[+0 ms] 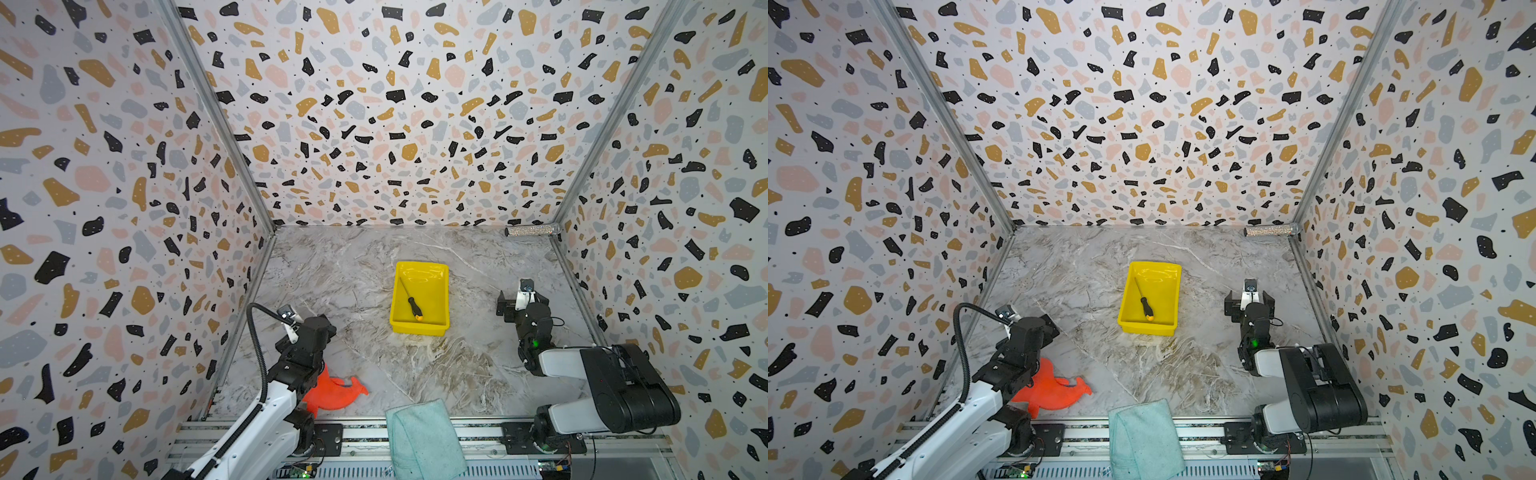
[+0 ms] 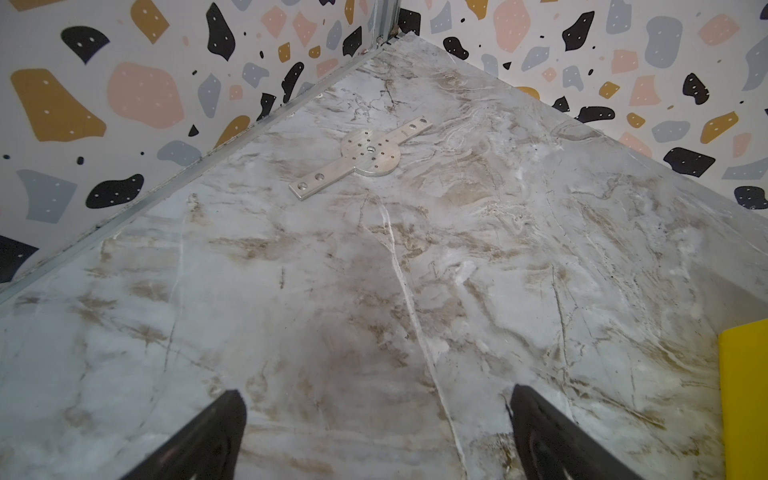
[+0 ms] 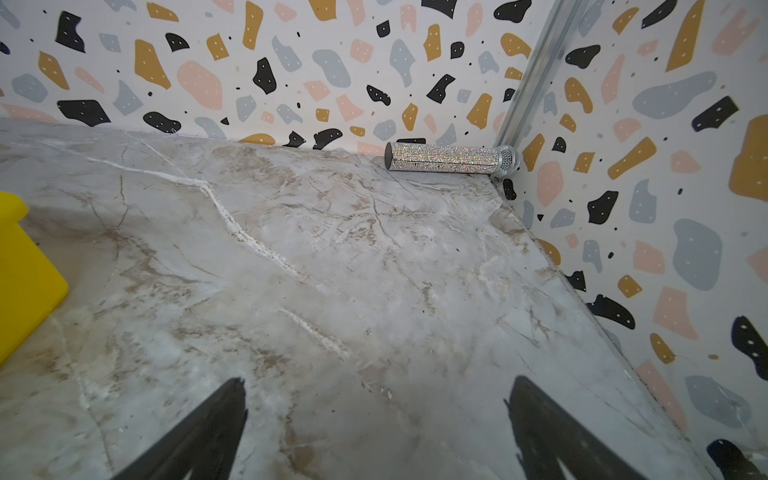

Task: Put the screwdriver in the bin

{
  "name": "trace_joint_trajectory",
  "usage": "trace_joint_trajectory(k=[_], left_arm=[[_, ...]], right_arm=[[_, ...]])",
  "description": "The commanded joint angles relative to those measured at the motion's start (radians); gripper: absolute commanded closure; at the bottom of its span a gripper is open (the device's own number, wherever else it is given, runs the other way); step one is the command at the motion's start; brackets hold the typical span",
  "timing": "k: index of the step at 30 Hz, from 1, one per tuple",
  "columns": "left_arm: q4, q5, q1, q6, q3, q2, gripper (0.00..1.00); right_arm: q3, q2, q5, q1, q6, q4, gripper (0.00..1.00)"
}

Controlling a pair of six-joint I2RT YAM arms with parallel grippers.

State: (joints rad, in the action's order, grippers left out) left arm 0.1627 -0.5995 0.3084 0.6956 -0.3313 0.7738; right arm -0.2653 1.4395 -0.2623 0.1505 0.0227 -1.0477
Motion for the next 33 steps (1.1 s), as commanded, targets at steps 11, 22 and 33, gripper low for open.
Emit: trace_joint_trajectory(k=[11,22,33], left_arm=[[-0.031,0.004,-0.005,-0.014,0.008,0.004,0.00],[-0.030,0.005,-0.005,-0.011,0.007,0.017,0.00],[-0.180,0.009,-0.005,-0.062,0.032,0.021,0.00]], right_arm=[[0.045,0.025,0.064,-0.038,-0.042,-0.162,0.00],[0.075,0.052,0.080,-0.050,-0.043,-0.234,0.01],[0.075,0.051,0.080,-0.051,-0.044,-0.233,0.01]])
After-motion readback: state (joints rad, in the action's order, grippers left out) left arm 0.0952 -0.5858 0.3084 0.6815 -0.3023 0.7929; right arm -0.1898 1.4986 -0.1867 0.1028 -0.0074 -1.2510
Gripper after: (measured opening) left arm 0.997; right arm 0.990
